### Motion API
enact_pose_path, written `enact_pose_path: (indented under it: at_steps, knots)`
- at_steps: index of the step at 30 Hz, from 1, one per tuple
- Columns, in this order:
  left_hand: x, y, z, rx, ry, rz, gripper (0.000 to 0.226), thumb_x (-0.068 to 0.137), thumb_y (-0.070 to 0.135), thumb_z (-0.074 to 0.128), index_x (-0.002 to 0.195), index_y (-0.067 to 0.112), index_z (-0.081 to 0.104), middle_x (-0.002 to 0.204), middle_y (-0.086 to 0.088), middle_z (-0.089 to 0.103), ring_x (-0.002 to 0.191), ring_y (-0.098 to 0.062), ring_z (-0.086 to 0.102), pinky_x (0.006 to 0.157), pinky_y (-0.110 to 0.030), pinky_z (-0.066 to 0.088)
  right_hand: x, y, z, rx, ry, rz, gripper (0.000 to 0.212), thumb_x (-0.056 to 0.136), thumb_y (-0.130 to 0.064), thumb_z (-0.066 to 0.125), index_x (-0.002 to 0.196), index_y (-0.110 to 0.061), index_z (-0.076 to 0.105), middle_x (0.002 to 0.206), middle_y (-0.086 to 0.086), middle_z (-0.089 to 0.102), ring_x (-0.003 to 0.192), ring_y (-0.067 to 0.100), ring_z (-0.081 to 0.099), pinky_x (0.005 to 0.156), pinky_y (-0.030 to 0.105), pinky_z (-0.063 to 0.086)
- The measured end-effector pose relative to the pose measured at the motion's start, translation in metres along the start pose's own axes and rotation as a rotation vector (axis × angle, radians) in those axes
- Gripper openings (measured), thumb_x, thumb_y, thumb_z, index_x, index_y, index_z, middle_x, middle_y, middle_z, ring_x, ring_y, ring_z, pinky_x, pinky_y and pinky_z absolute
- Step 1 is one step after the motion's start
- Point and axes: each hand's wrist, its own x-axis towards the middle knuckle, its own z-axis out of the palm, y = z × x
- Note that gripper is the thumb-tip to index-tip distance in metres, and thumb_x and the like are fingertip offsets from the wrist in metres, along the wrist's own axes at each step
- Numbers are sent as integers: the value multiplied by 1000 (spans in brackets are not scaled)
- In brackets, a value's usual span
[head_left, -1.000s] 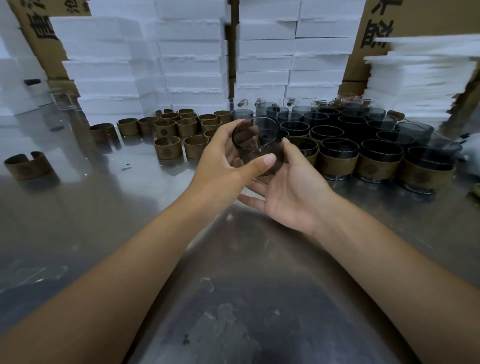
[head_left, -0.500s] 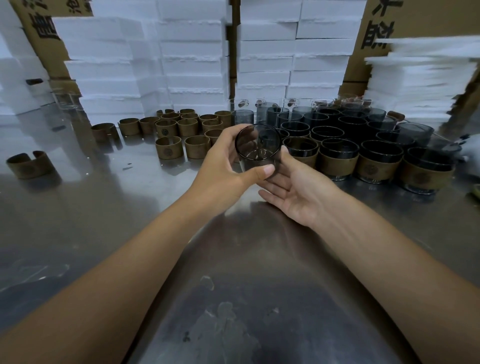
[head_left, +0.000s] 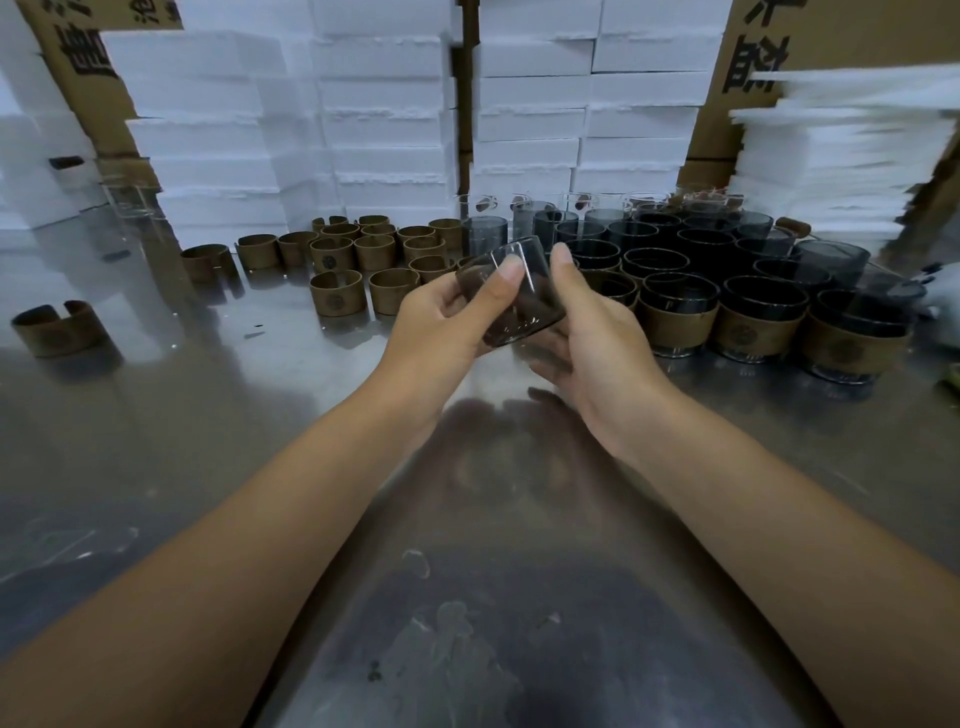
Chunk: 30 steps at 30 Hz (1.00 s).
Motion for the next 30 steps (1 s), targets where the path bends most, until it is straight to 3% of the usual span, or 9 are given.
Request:
enact_pose_path:
  at_steps: [5,12,16,20,22,26,30]
  knots:
    - [2,-1,-3,-25,18,-23,54,59,60,64,93,18,70,88,3,76,87,-6,70,70,-14,51,-5,3,2,-174,-100,-124,40,89,-56,51,110,-25,66,104,-10,71,99,7,64,93,29,46]
    - [0,-1,-1,-78,35,-15,46,58,47,72,93,18,68,80,8,75,78,1,69,62,-9,48,-6,3,5,-182,-49,-115,39,92,-55,45,104,-24,65,101,-11,69,101,6,62,101,38,46]
    - [0,-1,-2,-101,44,-74,47,56,50,73,91,19,68,81,7,75,79,-1,69,66,-15,49,-6,3,4,-132,-45,-123,35,92,-53,49,105,-27,68,101,-11,71,103,11,64,98,40,49]
    - [0,1,-3,-166,-2,-84,30,61,42,71,81,20,68,75,7,72,72,-3,68,65,-15,51,-4,3,2,-102,-122,-53,61,87,-60,51,142,-37,39,136,-8,55,121,14,53,99,42,47]
    - [-1,2,-4,-171,-20,-100,30,62,43,70,82,20,66,75,8,71,73,-3,67,70,-18,51,-5,2,2,-102,-155,-52,54,88,-59,49,136,-36,47,131,-8,58,121,12,53,98,41,46]
    - [0,1,-5,-171,-32,-130,42,63,45,70,93,15,67,91,-2,71,90,-12,66,88,-27,50,-7,1,2,-61,-118,-96,29,92,-50,52,104,-28,67,98,-11,69,98,11,60,89,34,46]
    - [0,1,-6,-202,-67,-153,40,67,45,67,94,15,69,89,2,73,89,-10,68,86,-24,53,-5,1,-1,-26,-134,-97,28,90,-49,55,102,-28,70,90,-15,69,96,7,61,90,34,45]
